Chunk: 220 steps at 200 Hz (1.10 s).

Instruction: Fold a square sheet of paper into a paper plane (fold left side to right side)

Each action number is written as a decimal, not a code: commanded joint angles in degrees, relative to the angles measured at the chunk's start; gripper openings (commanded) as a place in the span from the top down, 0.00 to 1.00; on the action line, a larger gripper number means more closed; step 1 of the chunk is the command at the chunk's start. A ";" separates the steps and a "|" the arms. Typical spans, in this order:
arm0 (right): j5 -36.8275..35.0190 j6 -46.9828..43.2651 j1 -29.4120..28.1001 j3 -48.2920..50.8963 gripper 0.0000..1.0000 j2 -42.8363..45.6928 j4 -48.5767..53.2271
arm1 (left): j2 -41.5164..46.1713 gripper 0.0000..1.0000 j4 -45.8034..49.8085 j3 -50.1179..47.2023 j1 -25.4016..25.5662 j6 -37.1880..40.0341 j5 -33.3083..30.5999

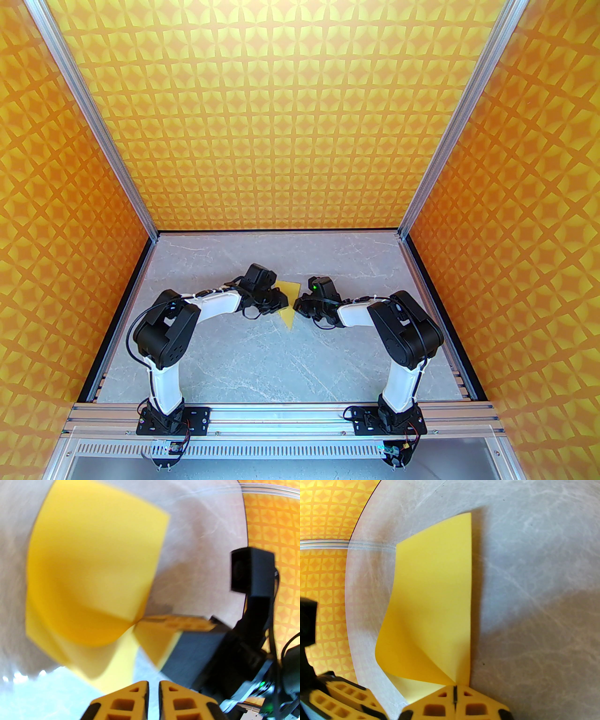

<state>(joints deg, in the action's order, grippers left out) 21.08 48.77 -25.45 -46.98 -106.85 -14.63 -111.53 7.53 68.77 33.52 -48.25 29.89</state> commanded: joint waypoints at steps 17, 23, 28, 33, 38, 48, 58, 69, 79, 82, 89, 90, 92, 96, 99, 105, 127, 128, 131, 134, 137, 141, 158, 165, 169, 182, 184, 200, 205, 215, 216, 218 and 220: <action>-1.32 -0.27 0.31 0.57 1.00 -2.57 1.28 | -3.97 0.83 3.66 1.20 -0.55 1.32 -2.20; -1.36 -0.26 0.32 0.63 1.00 -2.52 1.31 | -4.37 0.83 4.35 1.43 -0.77 1.48 -2.60; -1.31 -0.38 0.32 0.64 1.00 -2.53 1.32 | -4.55 0.84 4.58 1.49 -0.89 1.66 -2.79; -1.26 -0.33 0.32 0.58 1.00 -2.54 1.28 | -4.66 0.83 4.76 1.32 -0.96 1.75 -2.97; -1.27 -0.26 0.32 0.56 1.00 -2.56 1.26 | -4.80 0.83 4.69 1.22 -0.99 1.75 -3.14; -1.22 -0.30 0.32 0.49 1.00 -2.60 1.21 | -4.92 0.83 4.73 1.16 -1.03 1.80 -3.45; -1.22 -0.34 0.32 0.48 1.00 -2.58 1.20 | -5.26 0.84 5.07 1.25 -1.06 1.84 -3.71; -1.22 -0.28 0.32 0.36 1.00 -2.62 1.19 | -5.63 0.84 5.03 1.02 -1.03 1.59 -3.80; -1.14 -0.17 0.32 0.25 1.00 -2.75 1.23 | -5.81 0.84 5.04 0.92 -1.17 1.34 -3.80; -1.18 -0.17 0.32 0.18 1.00 -2.67 1.21 | -5.77 0.84 4.97 0.86 -1.17 1.32 -3.73; -1.11 -0.17 0.32 0.14 1.00 -2.74 1.31 | -5.45 0.84 4.94 0.90 -1.18 1.44 -3.76; -1.12 -0.17 0.32 0.14 1.00 -2.75 1.29 | -5.32 0.84 4.95 0.91 -1.17 1.47 -3.78; -1.17 -0.17 0.32 0.14 1.00 -2.73 1.34 | -5.12 0.84 4.93 0.86 -1.17 1.49 -3.72; -1.13 -0.21 0.27 0.12 1.00 -2.67 1.37 | -4.63 0.84 4.91 1.02 -1.22 1.56 -3.77; -1.13 -0.26 0.31 -0.01 1.00 -2.70 1.46 | -4.34 0.84 4.91 1.12 -1.26 1.57 -3.76; -1.13 -0.31 0.32 0.02 1.00 -2.67 1.45 | -3.59 0.84 4.92 1.33 -1.34 1.66 -3.73; -1.17 -0.26 0.32 0.02 1.00 -2.68 1.57 | -1.37 0.83 5.20 2.84 -1.99 2.01 -3.44; -1.20 -0.26 0.32 -0.01 1.00 -2.67 1.55 | -1.26 0.83 5.21 2.85 -2.02 2.01 -3.48; -1.21 -0.28 0.32 0.08 1.00 -2.69 1.56 | -1.05 0.83 5.21 3.02 -2.12 2.06 -3.37; -1.22 -0.26 0.32 0.13 1.00 -2.71 1.54 | -0.88 0.83 5.20 3.30 -2.21 2.09 -3.36; -1.22 -0.30 0.32 0.13 1.00 -2.71 1.61 | -0.81 0.83 5.26 3.44 -2.29 2.21 -3.35; -1.22 -0.28 0.32 0.14 1.00 -2.67 1.58 | -0.80 0.83 5.46 3.81 -2.44 2.40 -3.35; -1.17 -0.26 0.32 0.11 1.00 -2.82 1.52 | -1.59 0.83 6.14 4.83 -2.97 3.22 -3.35; -1.14 -0.17 0.32 0.11 1.00 -2.84 1.39 | -2.14 0.83 6.35 4.93 -3.17 3.25 -3.38; -1.16 -0.17 0.32 0.20 1.00 -2.84 1.37 | -2.58 0.83 6.24 4.95 -3.26 3.25 -3.07; -1.13 -0.18 0.31 0.21 1.00 -2.87 1.37 | -3.80 0.83 6.18 4.88 -3.37 3.42 -2.51; -1.13 -0.17 0.31 0.16 1.00 -2.91 1.36 | -3.94 0.83 6.09 4.83 -3.37 3.42 -2.48; -1.17 -0.17 0.31 0.16 1.00 -2.87 1.38 | -4.69 0.83 5.51 4.12 -3.34 3.33 -2.16; -1.14 -0.18 0.32 0.22 1.00 -2.82 1.46 | -4.88 0.83 5.51 4.01 -3.30 3.34 -2.13; -1.22 -0.18 0.32 0.22 1.00 -2.85 1.38 | -5.02 0.83 5.61 3.56 -3.33 3.51 -2.12; -1.22 -0.18 0.32 0.22 1.00 -2.84 1.41 | -5.02 0.83 5.59 3.56 -3.35 3.51 -2.21; -1.22 -0.17 0.32 0.22 1.00 -2.84 1.37 | -5.13 0.83 5.59 3.47 -3.37 3.58 -2.31; -1.22 -0.17 0.32 0.22 1.00 -2.84 1.41 | -5.16 0.83 5.62 3.36 -3.37 3.60 -2.30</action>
<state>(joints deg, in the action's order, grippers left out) 21.50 48.77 -25.34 -46.98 -106.94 -14.76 -115.26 12.25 72.75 30.30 -46.13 27.42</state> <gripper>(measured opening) 0.040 0.170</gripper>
